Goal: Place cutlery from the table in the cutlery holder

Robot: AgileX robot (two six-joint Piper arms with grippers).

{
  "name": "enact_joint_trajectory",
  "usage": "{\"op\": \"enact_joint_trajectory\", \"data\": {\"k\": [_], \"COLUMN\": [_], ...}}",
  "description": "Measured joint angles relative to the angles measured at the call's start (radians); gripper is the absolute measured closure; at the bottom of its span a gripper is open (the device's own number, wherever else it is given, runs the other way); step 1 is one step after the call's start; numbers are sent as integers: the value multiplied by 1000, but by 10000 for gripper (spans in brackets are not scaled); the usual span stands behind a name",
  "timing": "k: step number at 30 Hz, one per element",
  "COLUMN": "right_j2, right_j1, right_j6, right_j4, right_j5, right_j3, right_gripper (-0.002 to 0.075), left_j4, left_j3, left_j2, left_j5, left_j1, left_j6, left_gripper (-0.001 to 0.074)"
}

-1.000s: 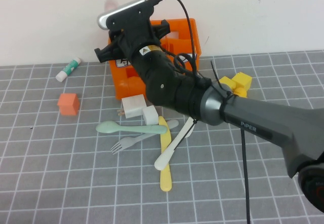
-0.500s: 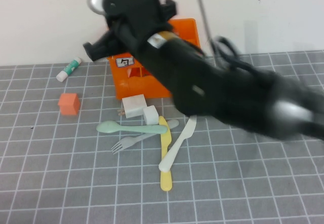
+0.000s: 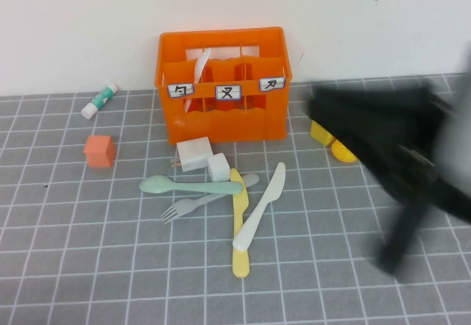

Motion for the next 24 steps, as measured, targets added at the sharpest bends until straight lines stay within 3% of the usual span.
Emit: {"op": "enact_joint_trajectory", "data": {"k": [10, 18, 20, 24], "right_j2": [-409, -540, -544, -543], "right_j1": [0, 0, -23, -168], "right_j6": [-67, -83, -86, -20], "right_j4": [-21, 18, 28, -55], "right_j5": [96, -68, -93, -102], "right_j3": [325, 560, 611, 682], "right_gripper": [728, 728, 728, 729], "left_j4": [0, 0, 0, 0], "left_j3": [0, 0, 0, 0], "left_j2": [0, 0, 0, 0], "left_j5": [0, 0, 0, 0], "left_j1": [0, 0, 0, 0], "left_j6": [0, 0, 0, 0], "left_gripper": [735, 735, 735, 735]}}
